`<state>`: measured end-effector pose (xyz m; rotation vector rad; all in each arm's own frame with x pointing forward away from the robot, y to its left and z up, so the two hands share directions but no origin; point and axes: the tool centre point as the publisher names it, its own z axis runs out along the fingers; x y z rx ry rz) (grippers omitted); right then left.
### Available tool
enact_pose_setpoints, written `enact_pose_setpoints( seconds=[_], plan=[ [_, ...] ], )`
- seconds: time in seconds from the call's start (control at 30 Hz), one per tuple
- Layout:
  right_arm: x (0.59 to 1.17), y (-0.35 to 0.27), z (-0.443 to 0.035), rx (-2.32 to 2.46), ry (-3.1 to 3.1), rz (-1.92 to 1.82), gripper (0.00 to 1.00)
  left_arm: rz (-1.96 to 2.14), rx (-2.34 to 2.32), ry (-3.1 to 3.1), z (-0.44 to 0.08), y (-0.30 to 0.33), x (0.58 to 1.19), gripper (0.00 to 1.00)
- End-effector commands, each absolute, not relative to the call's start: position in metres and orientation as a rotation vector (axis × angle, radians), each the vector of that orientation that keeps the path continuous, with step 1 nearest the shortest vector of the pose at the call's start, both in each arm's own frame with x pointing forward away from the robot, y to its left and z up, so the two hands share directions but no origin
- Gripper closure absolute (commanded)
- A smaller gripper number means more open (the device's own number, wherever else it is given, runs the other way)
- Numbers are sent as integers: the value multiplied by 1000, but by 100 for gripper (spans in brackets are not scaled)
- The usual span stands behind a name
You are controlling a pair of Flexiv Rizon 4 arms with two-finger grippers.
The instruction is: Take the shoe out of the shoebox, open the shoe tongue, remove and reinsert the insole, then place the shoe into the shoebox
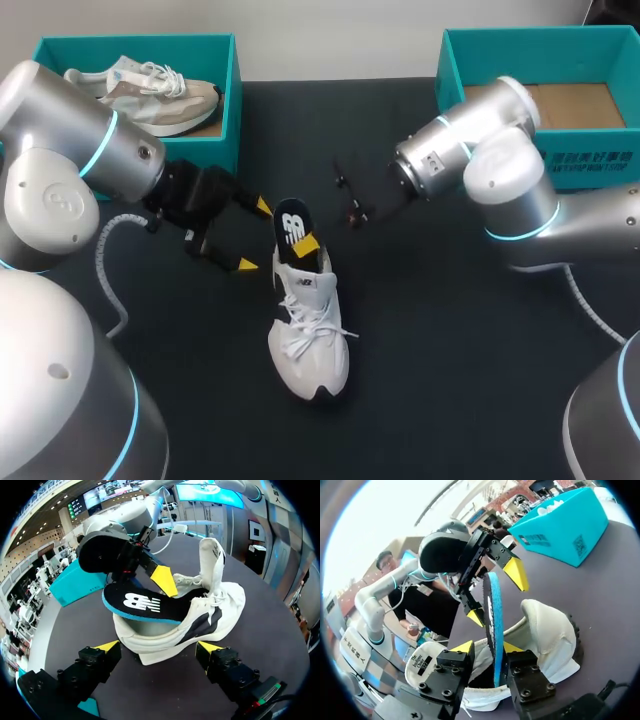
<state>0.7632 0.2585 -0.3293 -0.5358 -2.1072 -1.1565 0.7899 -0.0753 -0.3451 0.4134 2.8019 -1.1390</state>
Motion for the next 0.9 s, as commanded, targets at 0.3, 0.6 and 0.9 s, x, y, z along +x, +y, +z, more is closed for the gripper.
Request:
enact_pose_setpoints(
  seconds=[0.3, 0.6, 0.9],
  plan=[
    [774, 268, -333, -571, -2108, -1092, 100, -1134, 413, 2803, -345, -75, 789, 0],
    [748, 262, -339, -688, -2054, -929, 100, -1134, 413, 2803, -345, -75, 789, 0],
    [737, 257, -336, -729, -2046, -942, 100, -1134, 413, 2803, -345, -75, 789, 0]
  ],
)
